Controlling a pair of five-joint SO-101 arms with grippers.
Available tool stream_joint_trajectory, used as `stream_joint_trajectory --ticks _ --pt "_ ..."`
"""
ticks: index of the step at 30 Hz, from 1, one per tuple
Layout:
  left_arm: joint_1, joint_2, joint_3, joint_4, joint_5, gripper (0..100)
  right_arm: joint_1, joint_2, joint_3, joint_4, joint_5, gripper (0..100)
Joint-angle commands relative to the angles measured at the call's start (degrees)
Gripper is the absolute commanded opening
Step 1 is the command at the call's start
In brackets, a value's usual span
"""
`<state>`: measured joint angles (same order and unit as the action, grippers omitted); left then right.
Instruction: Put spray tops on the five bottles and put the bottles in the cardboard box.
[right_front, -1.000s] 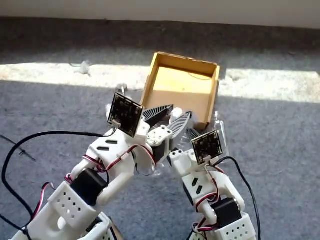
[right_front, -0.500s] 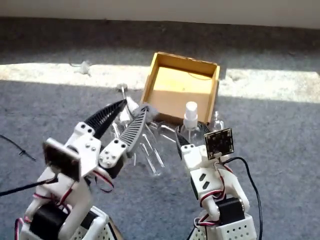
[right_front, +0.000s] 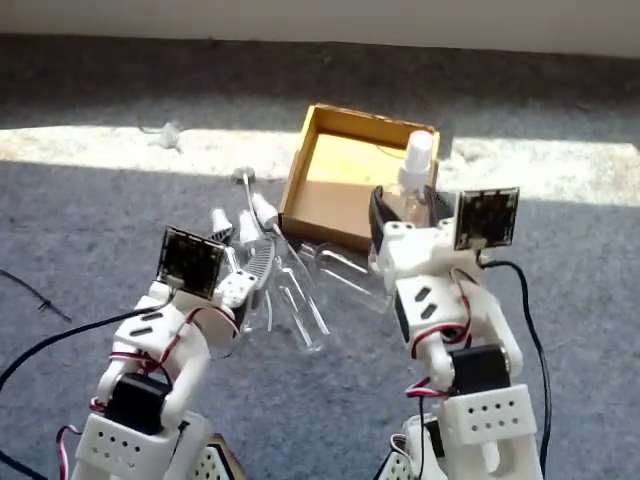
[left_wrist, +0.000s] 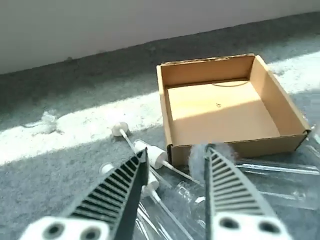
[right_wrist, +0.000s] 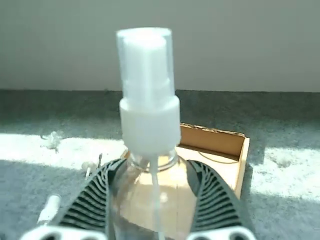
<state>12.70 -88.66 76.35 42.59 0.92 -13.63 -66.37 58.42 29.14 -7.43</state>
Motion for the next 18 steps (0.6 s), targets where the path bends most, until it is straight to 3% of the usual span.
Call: stream_joint_trajectory --ticks 1,9,18 --pt "6.64 -0.48 -0.48 0.62 -2.73 26 -2.51 6.99 -13.05 -1.36 -5.36 0.3" --pt "13.76 -0.75 -1.19 0.53 -2.81 27 -16.13 7.25 -10.33 -1.19 -5.54 0.3" --pt "12.26 -0.66 -1.19 0.26 -2.55 26 -17.98 7.25 -7.69 -1.1 -5.54 0.3"
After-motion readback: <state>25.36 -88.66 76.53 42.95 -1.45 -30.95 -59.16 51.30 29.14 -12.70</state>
